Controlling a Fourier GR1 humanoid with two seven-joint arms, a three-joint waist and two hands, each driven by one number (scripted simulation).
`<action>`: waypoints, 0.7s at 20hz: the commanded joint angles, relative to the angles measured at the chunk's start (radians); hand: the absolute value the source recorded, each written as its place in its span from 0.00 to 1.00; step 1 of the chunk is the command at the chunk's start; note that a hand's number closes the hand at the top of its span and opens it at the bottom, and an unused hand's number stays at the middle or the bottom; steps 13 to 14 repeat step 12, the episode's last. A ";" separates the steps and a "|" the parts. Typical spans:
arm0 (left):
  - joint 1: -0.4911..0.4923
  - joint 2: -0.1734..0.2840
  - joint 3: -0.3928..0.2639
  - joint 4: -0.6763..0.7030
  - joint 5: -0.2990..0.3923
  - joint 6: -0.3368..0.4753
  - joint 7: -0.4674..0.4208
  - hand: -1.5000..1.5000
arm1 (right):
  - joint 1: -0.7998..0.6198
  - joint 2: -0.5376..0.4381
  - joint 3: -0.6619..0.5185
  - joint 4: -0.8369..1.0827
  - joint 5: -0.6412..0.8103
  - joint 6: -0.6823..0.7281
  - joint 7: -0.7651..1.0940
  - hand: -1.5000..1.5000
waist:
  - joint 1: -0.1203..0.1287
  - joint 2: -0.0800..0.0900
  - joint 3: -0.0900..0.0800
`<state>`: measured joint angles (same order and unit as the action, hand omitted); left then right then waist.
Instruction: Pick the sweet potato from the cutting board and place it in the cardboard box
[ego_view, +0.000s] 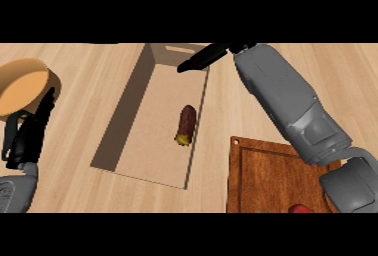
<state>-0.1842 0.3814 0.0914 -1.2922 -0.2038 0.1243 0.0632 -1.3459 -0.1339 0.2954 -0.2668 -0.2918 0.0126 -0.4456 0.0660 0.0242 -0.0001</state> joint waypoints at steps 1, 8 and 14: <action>0.045 0.003 -0.005 -0.078 -0.002 -0.002 0.018 0.50 | 0.025 -0.127 -0.034 0.072 -0.005 0.107 -0.062 0.00 | 0.008 0.000 0.002; 0.000 -0.004 0.007 0.003 -0.010 0.002 -0.010 0.50 | 0.032 -0.252 -0.031 0.132 0.033 0.250 -0.151 0.00 | -0.001 0.007 0.001; -0.006 -0.015 0.004 -0.024 -0.002 0.000 -0.004 0.50 | 0.029 -0.307 0.006 0.156 0.081 0.324 -0.182 0.00 | 0.018 0.013 0.002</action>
